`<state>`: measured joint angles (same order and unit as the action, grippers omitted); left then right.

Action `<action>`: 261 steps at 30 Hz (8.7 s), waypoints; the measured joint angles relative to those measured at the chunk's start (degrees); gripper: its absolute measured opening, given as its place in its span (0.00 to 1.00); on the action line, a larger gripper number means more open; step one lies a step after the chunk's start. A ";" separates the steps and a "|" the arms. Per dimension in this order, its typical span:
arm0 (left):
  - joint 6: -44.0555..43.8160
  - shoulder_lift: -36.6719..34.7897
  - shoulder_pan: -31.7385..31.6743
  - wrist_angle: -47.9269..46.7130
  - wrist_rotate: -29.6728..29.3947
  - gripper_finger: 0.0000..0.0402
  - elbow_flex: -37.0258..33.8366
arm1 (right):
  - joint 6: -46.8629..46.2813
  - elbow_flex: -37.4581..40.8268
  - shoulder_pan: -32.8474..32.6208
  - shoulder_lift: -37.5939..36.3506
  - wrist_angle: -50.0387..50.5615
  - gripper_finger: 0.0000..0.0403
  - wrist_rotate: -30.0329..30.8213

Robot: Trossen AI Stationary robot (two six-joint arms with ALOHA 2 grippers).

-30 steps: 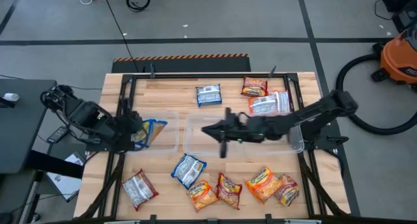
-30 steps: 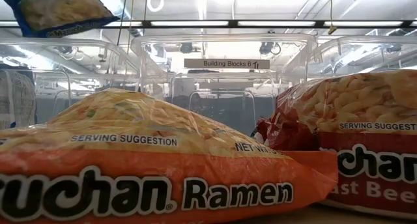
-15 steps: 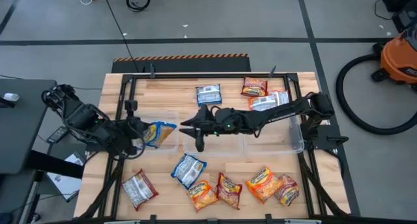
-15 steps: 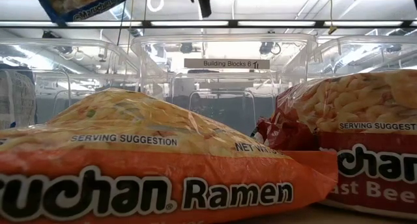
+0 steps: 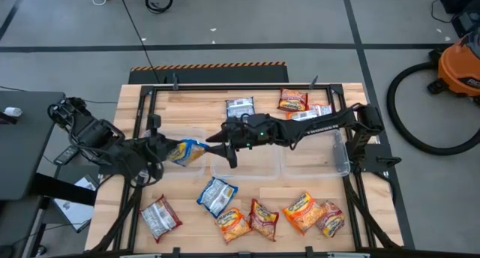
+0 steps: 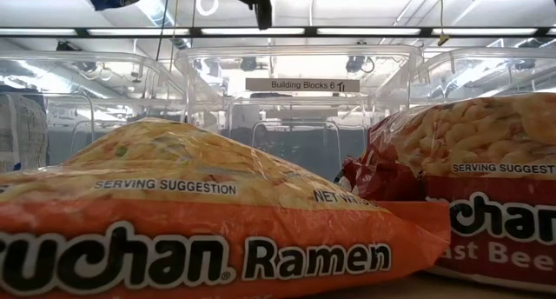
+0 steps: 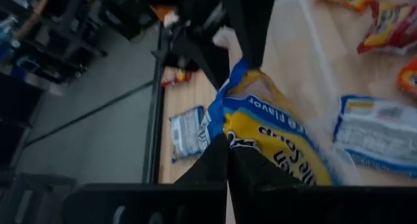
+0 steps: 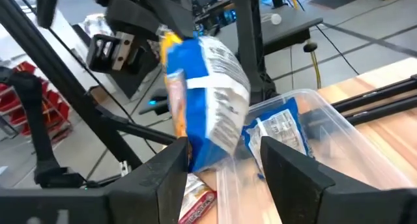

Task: Sort Maruchan noodles
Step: Put the blue noodle pack into the left transparent bin, then adjust the blue noodle pack

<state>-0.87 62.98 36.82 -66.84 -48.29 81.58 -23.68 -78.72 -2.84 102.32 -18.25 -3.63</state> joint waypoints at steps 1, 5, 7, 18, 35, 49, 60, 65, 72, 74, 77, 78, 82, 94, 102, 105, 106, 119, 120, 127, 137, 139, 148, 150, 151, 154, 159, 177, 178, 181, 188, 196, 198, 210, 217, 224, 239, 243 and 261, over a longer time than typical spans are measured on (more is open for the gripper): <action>1.00 0.00 0.00 0.74 -0.46 0.00 0.00 | -0.15 0.00 0.16 0.00 -0.08 0.49 -0.81; 2.59 0.00 -1.09 1.35 -1.23 0.00 0.00 | 0.61 0.00 0.51 0.00 -2.67 0.48 -3.99; 2.80 0.00 -2.22 2.21 -1.37 0.00 0.00 | 1.34 0.00 0.45 0.00 -3.84 0.46 -4.01; 7.68 0.02 -6.27 8.60 2.14 0.01 0.02 | 3.29 0.02 0.69 -0.02 -2.83 0.15 -3.77; -6.02 -0.04 -17.36 3.43 19.86 0.46 4.32 | 14.19 0.11 1.02 -6.06 16.38 0.04 -2.83; -1.73 3.24 -33.07 24.03 34.98 0.62 4.98 | 24.99 0.07 1.90 -12.93 31.11 0.04 6.16; -2.86 11.40 -37.13 26.50 46.22 0.62 4.98 | 28.41 0.09 0.93 -13.92 29.84 0.04 8.37; 0.03 15.22 -37.48 24.78 45.31 0.62 4.87 | 27.96 0.04 0.93 -13.91 29.73 0.04 6.80; -1.48 15.89 -37.42 21.21 44.08 0.59 4.92 | 27.73 0.07 0.38 -13.81 30.69 0.04 7.05; -1.47 15.89 -37.44 19.85 44.03 0.56 4.92 | 27.75 0.07 0.32 -13.81 30.19 0.04 7.05; -1.48 15.87 -37.40 19.44 44.05 0.47 4.92 | 27.73 0.07 0.33 -13.81 29.86 0.04 7.03; -1.44 15.87 -37.38 19.42 44.06 0.44 4.92 | 27.73 0.07 0.34 -13.81 29.88 0.04 7.04; -1.44 15.87 -37.40 19.50 44.08 0.30 4.92 | 27.67 0.07 0.34 -13.81 29.58 0.04 7.05; -3.63 14.45 -37.20 18.13 41.72 0.01 4.90 | 19.14 0.07 0.34 -13.92 29.31 0.24 9.83; -23.10 7.00 -33.05 7.98 27.25 0.01 4.98 | 16.85 -0.02 0.23 -20.22 26.17 0.44 12.14; -36.87 5.13 -28.01 0.22 17.80 0.01 4.98 | 14.75 -0.02 0.14 -22.88 25.89 0.45 13.23; -42.40 4.94 -25.88 -2.52 15.16 0.01 4.98 | 14.29 -0.01 0.14 -23.65 26.52 0.45 13.53; -89.89 8.84 -2.53 -23.25 -3.66 0.00 2.80 | 11.31 0.02 -0.71 -26.16 30.27 0.44 14.53; -91.15 8.92 -1.93 -23.03 -3.62 0.00 2.34 | 11.16 0.02 -0.82 -26.16 30.48 0.44 14.51; -97.62 8.85 -1.98 -23.16 -2.48 0.00 -5.78 | 7.05 0.02 -1.93 -26.14 31.79 0.44 14.18; -117.48 9.07 -1.53 -23.14 -1.84 0.01 -18.85 | 5.17 0.04 -5.21 -26.14 32.34 0.44 14.05; -119.09 9.07 -1.55 -23.16 -1.95 0.01 -20.55 | 5.17 0.04 -5.64 -26.14 32.32 0.44 14.12; -123.02 9.07 -1.66 -15.93 -3.26 0.01 -27.74 | 5.15 0.04 -6.83 -26.14 32.14 0.44 14.55; -123.00 9.07 -1.96 -11.63 -5.11 0.01 -28.87 | 5.15 0.04 -6.85 -26.14 32.12 0.44 14.56; -122.93 9.20 -2.28 -9.31 -6.00 0.01 -29.46 | 5.15 0.04 -6.85 -26.14 32.10 0.44 14.57; -121.14 10.65 -3.94 -3.56 -7.86 0.01 -30.62 | 4.44 0.04 -6.85 -26.14 31.98 0.44 14.59; -118.49 14.87 -7.18 2.15 -8.67 0.01 -30.60 | 2.16 0.07 -6.80 -26.12 31.90 0.44 14.59; -112.54 19.23 -12.47 10.64 2.57 0.08 -30.60 | -0.40 0.07 -6.85 -26.10 31.66 0.44 14.53; -112.54 19.23 -12.73 10.76 3.94 0.09 -30.60 | -0.42 0.07 -6.85 -26.10 31.64 0.44 14.53; -112.49 19.19 -13.62 11.56 8.41 0.13 -30.60 | -0.40 0.07 -6.85 -26.10 31.64 0.44 14.53; -105.62 17.40 -14.27 14.51 14.35 0.25 -30.60 | -0.42 0.07 -6.85 -26.10 31.62 0.44 14.51; -97.37 13.44 -15.19 20.33 15.86 0.33 -30.56 | -0.40 0.07 -6.85 -26.10 31.62 0.44 14.50; -94.78 12.92 -16.33 22.21 17.31 0.33 -30.56 | -0.40 0.07 -6.85 -26.10 31.62 0.44 14.49; -84.19 13.18 -23.50 25.24 24.56 0.33 -30.53 | -0.40 0.07 -6.85 -26.10 30.87 0.44 14.49; -82.25 12.38 -23.54 23.94 25.92 0.33 -30.51 | -0.38 0.07 -6.85 -26.10 30.82 0.44 14.49; -80.35 8.28 -23.52 23.71 24.39 0.37 -30.51 | -0.68 0.07 -6.32 -26.10 30.66 0.44 14.49; -79.67 -6.15 -23.47 9.24 29.33 0.55 -30.51 | -0.62 0.07 -5.85 -26.10 30.39 0.44 14.47; -84.74 -7.63 -23.45 -0.96 32.25 0.54 -30.51 | -0.29 0.07 -5.85 -26.10 30.39 0.44 14.46; -82.11 10.65 -31.45 -2.18 43.40 0.36 -30.51 | -0.58 0.07 -6.01 -25.52 31.13 0.44 13.91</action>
<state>-82.97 73.63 5.37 -69.02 -4.89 51.07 -24.25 -78.65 -8.85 76.81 12.88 10.28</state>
